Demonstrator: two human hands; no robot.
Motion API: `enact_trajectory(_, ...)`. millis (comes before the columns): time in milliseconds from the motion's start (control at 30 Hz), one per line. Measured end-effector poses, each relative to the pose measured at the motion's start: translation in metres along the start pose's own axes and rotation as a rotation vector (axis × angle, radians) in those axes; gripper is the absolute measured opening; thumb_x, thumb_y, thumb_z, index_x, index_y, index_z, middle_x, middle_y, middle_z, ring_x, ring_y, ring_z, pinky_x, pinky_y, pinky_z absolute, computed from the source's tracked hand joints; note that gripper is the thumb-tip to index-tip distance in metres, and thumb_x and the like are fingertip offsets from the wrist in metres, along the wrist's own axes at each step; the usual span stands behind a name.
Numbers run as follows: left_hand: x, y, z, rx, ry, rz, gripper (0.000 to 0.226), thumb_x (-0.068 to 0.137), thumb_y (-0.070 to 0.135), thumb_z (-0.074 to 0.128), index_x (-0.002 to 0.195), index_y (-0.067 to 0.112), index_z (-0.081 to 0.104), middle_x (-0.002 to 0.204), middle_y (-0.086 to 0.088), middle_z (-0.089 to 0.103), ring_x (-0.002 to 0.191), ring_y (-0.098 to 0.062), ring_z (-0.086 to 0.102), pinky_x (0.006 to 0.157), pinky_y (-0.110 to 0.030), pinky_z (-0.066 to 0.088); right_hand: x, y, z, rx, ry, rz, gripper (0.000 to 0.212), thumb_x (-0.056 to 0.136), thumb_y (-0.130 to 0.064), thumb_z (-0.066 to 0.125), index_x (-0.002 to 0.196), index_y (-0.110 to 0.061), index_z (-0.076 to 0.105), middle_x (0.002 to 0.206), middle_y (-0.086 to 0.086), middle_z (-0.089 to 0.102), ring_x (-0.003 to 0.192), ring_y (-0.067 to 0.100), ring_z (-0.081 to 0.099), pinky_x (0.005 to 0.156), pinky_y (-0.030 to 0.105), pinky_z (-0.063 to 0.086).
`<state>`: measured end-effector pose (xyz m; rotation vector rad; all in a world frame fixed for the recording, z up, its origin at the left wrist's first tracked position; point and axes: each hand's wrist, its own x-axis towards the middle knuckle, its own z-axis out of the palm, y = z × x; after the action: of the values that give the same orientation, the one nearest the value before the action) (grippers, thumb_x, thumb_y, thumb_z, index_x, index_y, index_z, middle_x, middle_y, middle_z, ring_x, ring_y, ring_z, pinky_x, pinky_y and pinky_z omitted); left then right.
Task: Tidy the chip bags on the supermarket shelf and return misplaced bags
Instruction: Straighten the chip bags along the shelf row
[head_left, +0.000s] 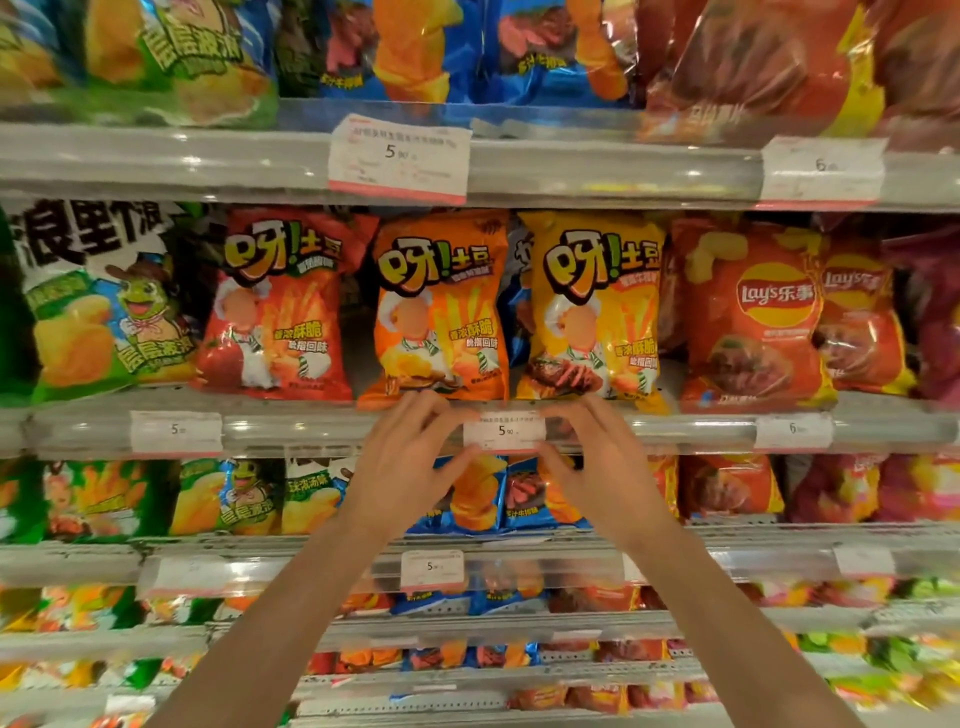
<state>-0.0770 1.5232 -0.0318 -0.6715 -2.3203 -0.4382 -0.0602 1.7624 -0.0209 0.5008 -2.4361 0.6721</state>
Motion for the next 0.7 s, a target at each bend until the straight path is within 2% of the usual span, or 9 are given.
enact_trajectory(167, 0.0, -0.001, 0.004, -0.021, 0.021, -0.012, 0.039, 0.093, 0.047, 0.059, 0.118, 0.019, 0.069, 0.097, 0.002, 0.057, 0.092, -0.019, 0.055, 0.076, -0.029, 0.049, 0.001, -0.007, -0.007, 0.049, -0.034, 0.059, 0.029, 0.092, -0.023, 0.074, 0.118, -0.014, 0.068, 0.104, 0.0, 0.06, 0.092, 0.014, 0.061, 0.084, 0.036, 0.056)
enact_trajectory(267, 0.001, -0.002, 0.004, -0.034, 0.015, -0.028, 0.037, 0.091, 0.045, 0.062, 0.118, 0.02, 0.069, 0.098, 0.003, 0.057, 0.093, -0.018, 0.055, 0.074, -0.028, 0.048, 0.019, -0.021, -0.026, 0.179, 0.038, 0.137, 0.022, 0.093, -0.026, 0.072, 0.113, -0.017, 0.068, 0.099, -0.005, 0.062, 0.086, 0.004, 0.059, 0.079, 0.027, 0.053)
enact_trajectory(333, 0.001, -0.001, 0.004, -0.039, 0.006, -0.043, 0.036, 0.091, 0.045, 0.063, 0.117, 0.022, 0.069, 0.097, 0.005, 0.056, 0.092, -0.016, 0.054, 0.075, -0.027, 0.047, 0.043, -0.036, -0.039, 0.277, 0.069, 0.175, 0.023, 0.095, -0.029, 0.069, 0.116, -0.019, 0.064, 0.1, -0.006, 0.065, 0.088, 0.005, 0.063, 0.078, 0.026, 0.055)
enact_trajectory(400, 0.002, -0.001, 0.003, -0.048, -0.005, -0.056, 0.036, 0.09, 0.045, 0.063, 0.117, 0.023, 0.069, 0.097, 0.007, 0.054, 0.092, -0.014, 0.052, 0.076, -0.025, 0.046, 0.075, -0.048, -0.044, 0.281, 0.012, 0.207, 0.036, 0.096, -0.034, 0.067, 0.128, -0.022, 0.057, 0.111, -0.004, 0.067, 0.093, 0.007, 0.065, 0.082, 0.027, 0.057)
enact_trajectory(467, 0.002, 0.0, 0.003, -0.057, -0.013, -0.067, 0.036, 0.089, 0.044, 0.066, 0.118, 0.022, 0.069, 0.097, 0.008, 0.054, 0.093, -0.013, 0.051, 0.076, -0.025, 0.046, 0.104, -0.058, -0.041, 0.266, -0.118, 0.239, 0.058, 0.095, -0.041, 0.067, 0.145, -0.024, 0.044, 0.13, 0.0, 0.063, 0.106, 0.012, 0.066, 0.091, 0.031, 0.056)
enact_trajectory(533, 0.002, -0.001, 0.004, -0.063, -0.009, -0.077, 0.036, 0.086, 0.041, 0.072, 0.117, 0.022, 0.069, 0.097, 0.007, 0.054, 0.092, -0.014, 0.052, 0.074, -0.028, 0.049, 0.127, -0.065, -0.034, 0.298, -0.256, 0.246, 0.078, 0.094, -0.045, 0.068, 0.157, -0.027, 0.026, 0.151, 0.001, 0.05, 0.13, 0.018, 0.056, 0.103, 0.03, 0.046)
enact_trajectory(567, 0.002, -0.001, 0.005, -0.065, -0.007, -0.08, 0.036, 0.086, 0.041, 0.073, 0.116, 0.022, 0.069, 0.097, 0.007, 0.055, 0.092, -0.014, 0.053, 0.073, -0.029, 0.05, 0.135, -0.068, -0.03, 0.341, -0.314, 0.253, 0.086, 0.093, -0.044, 0.07, 0.16, -0.027, 0.019, 0.156, -0.002, 0.043, 0.138, 0.017, 0.047, 0.104, 0.025, 0.04)
enact_trajectory(633, 0.002, -0.001, 0.004, -0.065, -0.01, -0.081, 0.036, 0.087, 0.043, 0.069, 0.116, 0.023, 0.068, 0.098, 0.008, 0.055, 0.093, -0.013, 0.053, 0.073, -0.029, 0.051, 0.147, -0.069, -0.02, 0.444, -0.391, 0.289, 0.098, 0.09, -0.039, 0.075, 0.163, -0.027, 0.01, 0.157, -0.006, 0.04, 0.142, 0.014, 0.041, 0.102, 0.021, 0.035)
enact_trajectory(700, 0.003, -0.001, 0.003, -0.062, -0.011, -0.081, 0.037, 0.087, 0.046, 0.064, 0.117, 0.024, 0.068, 0.098, 0.008, 0.054, 0.093, -0.012, 0.052, 0.073, -0.028, 0.05, 0.153, -0.065, -0.012, 0.529, -0.399, 0.335, 0.106, 0.085, -0.032, 0.082, 0.163, -0.029, 0.01, 0.156, -0.006, 0.042, 0.14, 0.014, 0.043, 0.104, 0.024, 0.039)
